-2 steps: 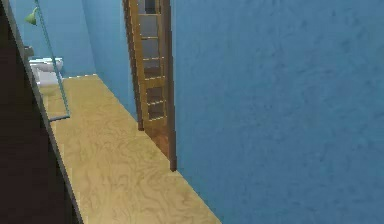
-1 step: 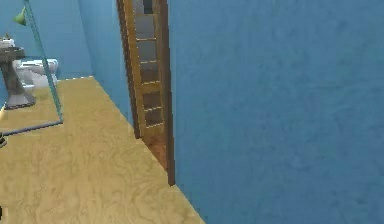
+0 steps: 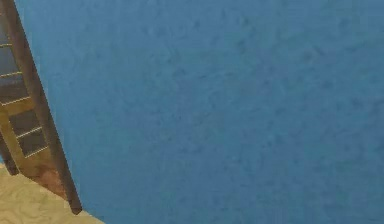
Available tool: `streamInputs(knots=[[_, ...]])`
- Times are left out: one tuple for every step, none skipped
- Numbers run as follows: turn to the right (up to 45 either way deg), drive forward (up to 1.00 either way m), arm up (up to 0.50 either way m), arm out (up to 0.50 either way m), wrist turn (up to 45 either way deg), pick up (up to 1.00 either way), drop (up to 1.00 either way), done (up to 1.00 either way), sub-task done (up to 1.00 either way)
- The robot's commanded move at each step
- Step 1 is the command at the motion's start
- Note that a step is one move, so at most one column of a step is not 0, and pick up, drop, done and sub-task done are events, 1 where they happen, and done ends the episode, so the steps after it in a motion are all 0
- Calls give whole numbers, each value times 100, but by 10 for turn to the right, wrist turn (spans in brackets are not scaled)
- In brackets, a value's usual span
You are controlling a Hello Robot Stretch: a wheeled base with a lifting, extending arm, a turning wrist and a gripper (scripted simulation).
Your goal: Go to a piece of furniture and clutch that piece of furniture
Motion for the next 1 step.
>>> streamInputs(knots=[[0, 30, 0, 0, 0, 0, 0, 0, 0]])
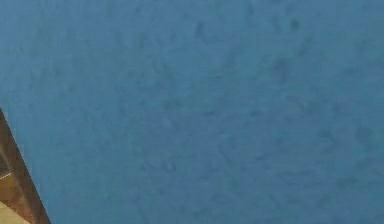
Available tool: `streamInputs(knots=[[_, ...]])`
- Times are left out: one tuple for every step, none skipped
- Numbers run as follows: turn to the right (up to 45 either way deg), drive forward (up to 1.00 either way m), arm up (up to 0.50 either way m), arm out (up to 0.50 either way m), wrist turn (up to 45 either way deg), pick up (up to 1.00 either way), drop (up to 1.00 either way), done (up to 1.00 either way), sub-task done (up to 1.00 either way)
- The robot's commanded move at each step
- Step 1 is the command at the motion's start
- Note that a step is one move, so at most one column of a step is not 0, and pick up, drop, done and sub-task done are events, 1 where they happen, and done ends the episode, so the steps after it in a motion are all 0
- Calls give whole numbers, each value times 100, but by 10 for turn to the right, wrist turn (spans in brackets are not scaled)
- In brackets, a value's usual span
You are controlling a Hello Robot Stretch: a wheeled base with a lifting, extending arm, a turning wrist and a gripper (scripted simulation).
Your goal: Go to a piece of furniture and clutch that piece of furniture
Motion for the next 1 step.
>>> streamInputs(knots=[[-450, 0, 0, 0, 0, 0, 0, 0, 0]])
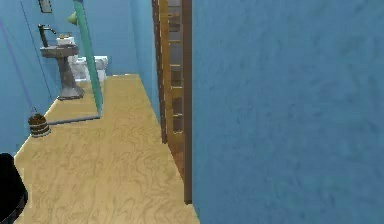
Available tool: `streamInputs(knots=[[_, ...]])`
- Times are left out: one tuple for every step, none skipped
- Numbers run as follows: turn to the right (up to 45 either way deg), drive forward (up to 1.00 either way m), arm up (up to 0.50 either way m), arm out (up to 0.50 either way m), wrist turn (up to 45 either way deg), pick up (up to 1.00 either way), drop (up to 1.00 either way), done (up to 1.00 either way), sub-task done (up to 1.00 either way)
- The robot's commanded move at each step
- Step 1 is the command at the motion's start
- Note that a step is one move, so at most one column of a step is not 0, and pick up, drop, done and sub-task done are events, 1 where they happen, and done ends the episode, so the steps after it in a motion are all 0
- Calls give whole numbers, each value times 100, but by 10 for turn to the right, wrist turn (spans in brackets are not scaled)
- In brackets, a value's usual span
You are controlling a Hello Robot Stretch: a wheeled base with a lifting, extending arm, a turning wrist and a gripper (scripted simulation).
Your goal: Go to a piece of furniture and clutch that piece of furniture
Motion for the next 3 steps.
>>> streamInputs(knots=[[-150, 0, 0, 0, 0, 0, 0, 0, 0], [0, 100, 0, 0, 0, 0, 0, 0, 0], [-60, 0, 0, 0, 0, 0, 0, 0, 0]])
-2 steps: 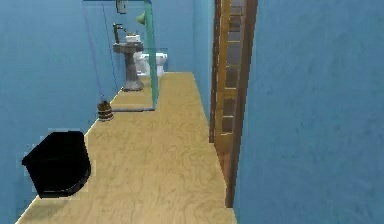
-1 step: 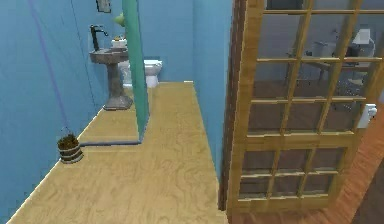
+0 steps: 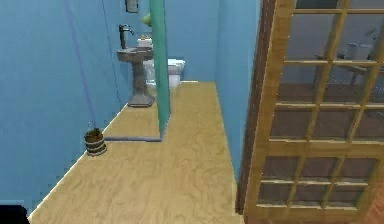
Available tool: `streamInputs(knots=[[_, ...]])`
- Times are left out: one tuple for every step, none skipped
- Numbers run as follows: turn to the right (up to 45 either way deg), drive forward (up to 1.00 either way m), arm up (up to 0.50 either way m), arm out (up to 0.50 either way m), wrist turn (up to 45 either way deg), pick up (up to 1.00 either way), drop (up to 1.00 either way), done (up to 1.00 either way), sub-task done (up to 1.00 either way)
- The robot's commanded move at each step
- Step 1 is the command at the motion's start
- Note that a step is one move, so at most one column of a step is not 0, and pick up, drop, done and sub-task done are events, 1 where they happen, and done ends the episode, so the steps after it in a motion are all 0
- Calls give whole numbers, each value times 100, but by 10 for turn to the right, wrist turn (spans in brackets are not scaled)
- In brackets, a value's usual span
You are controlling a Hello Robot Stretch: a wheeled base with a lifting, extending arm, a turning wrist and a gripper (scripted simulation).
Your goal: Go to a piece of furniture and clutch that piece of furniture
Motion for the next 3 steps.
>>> streamInputs(knots=[[0, 50, 0, 0, 0, 0, 0, 0, 0], [420, 0, 0, 0, 0, 0, 0, 0, 0], [0, 40, 0, 0, 0, 0, 0, 0, 0]])
